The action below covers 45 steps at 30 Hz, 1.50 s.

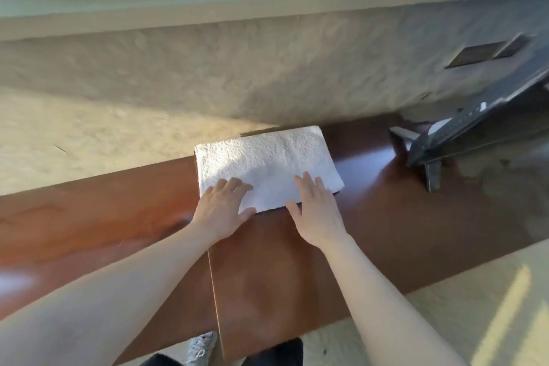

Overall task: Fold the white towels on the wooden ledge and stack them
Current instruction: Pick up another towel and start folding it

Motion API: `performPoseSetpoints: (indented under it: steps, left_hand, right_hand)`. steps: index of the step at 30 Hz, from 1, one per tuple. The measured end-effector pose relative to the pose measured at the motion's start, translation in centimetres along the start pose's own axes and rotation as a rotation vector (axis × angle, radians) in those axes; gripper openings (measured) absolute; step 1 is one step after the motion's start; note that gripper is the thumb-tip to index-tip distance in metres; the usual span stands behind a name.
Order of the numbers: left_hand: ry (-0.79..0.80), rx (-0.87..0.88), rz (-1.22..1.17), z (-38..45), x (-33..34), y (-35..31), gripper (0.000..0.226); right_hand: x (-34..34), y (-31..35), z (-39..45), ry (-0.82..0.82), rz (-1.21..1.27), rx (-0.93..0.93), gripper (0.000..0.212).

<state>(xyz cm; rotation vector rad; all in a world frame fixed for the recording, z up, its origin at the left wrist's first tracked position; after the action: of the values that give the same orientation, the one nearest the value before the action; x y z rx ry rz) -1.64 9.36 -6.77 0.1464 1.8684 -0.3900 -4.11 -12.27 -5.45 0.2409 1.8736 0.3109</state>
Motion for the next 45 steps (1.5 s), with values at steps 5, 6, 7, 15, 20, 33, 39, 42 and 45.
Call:
performPoseSetpoints:
  steps: [5,6,7,15,20,33,39,42,45]
  left_hand:
    - [0.026,-0.165,0.04,1.8,1.7,-1.3,0.081]
    - [0.008,-0.193,0.037,2.5,2.0,-1.5,0.078]
    - [-0.025,-0.212,0.027,3.1,2.3,-1.5,0.073]
    - [-0.133,-0.266,-0.091,3.6,1.2,-1.0,0.038]
    - [-0.259,-0.294,-0.057,3.8,-0.6,-1.2,0.024]
    - [-0.631,-0.165,0.069,-11.5,-10.7,5.8,0.058]
    - [-0.516,-0.516,0.071,-28.2,-9.4,12.8,0.073]
    - [-0.535,-0.708,-0.036,-37.3,-8.5,16.5,0.07]
    - [-0.533,-0.814,-0.087,-45.6,-7.7,19.4,0.065]
  right_hand:
    - [1.3,-3.1,5.1,0.094,-0.183,-0.275,0.087]
    - [1.7,-4.0,6.2,0.09,-0.189,-0.324,0.089]
    - [2.0,-4.7,7.0,0.067,-0.177,-0.367,0.086]
    - [-0.1,-5.1,10.7,-0.137,-0.039,-0.485,0.028]
    - [-2.1,-4.7,10.5,-0.084,-0.145,-0.478,0.014]
    - [-8.4,10.1,4.8,-0.286,-0.226,-0.594,0.022]
    - [-5.2,23.5,-4.1,-0.335,-0.307,-0.81,0.021]
    - [-2.1,30.4,-9.1,-0.374,-0.269,-0.979,0.019]
    - [1.5,36.6,-12.8,-0.372,-0.302,-1.043,0.03]
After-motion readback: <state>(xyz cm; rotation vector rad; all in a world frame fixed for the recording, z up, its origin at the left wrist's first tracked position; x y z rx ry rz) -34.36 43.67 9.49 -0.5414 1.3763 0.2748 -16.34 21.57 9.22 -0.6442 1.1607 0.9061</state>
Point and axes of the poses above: each hand's wrist, its own z-axis towards the middle knuckle, its own x-axis out of the palm, y = z × x, the point moved 2 cm from there along z, towards the middle knuckle, and after that the axes turned 2 degrees about z, right-handed, at the moved point
